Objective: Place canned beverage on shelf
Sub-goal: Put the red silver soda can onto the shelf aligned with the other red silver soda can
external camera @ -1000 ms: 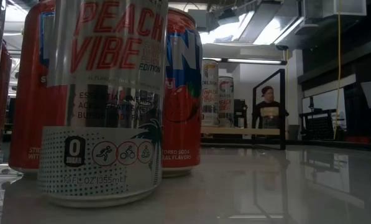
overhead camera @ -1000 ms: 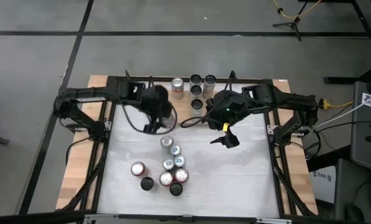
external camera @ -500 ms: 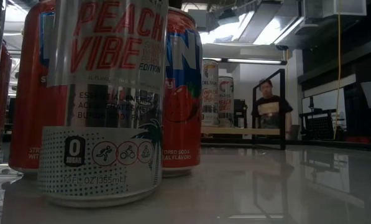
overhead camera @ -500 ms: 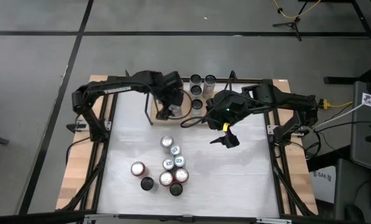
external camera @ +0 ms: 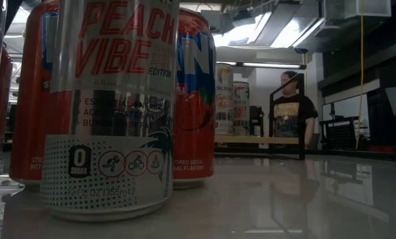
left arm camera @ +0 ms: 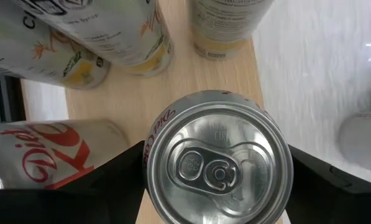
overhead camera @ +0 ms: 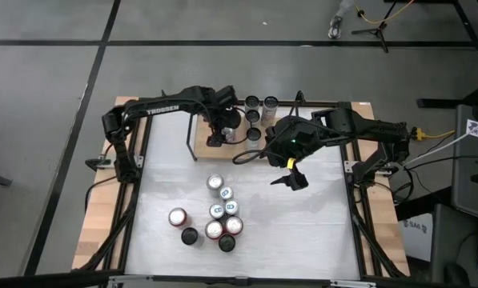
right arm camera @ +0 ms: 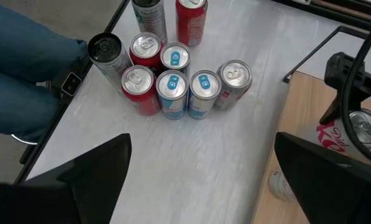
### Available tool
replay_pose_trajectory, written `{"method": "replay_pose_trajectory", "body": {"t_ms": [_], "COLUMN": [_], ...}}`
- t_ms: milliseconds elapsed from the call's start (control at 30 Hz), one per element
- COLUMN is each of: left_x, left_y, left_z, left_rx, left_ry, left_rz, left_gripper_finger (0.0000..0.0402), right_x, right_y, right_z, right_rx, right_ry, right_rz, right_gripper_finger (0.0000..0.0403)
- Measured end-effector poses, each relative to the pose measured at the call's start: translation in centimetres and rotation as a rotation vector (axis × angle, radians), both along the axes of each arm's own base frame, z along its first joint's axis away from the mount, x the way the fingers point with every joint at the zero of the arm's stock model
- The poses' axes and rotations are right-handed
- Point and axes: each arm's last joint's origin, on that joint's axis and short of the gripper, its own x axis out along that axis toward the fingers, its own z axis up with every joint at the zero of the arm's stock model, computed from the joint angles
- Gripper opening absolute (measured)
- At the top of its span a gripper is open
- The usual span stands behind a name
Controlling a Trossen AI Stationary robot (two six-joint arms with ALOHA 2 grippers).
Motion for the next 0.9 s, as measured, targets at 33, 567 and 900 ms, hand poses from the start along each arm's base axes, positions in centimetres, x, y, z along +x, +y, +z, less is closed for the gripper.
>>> {"method": "replay_pose_trajectory", "body": {"t_ms": [33,567,900], "left_x": [0.0,0.17,0.17], "left_y": [0.0,0.0,-0.01], "left_z": [0.0,0.05,0.05], "left_rx": [0.001,0.025,0.025], "left_ry": [0.001,-0.01,-0.01], "left_rz": [0.0,-0.02,-0.021], "left_gripper_finger": [0.0285,0.0321,0.0324], "right_x": [0.0,0.0,-0.01], "right_y": [0.0,0.01,0.0], "right_z": [0.0,0.0,0.0], "right_rx": [0.0,0.0,0.0], "right_ry": [0.0,0.0,0.001], "right_rz": [0.0,0.0,0.0], "right_gripper_finger": [0.039,0.039,0.039]}}
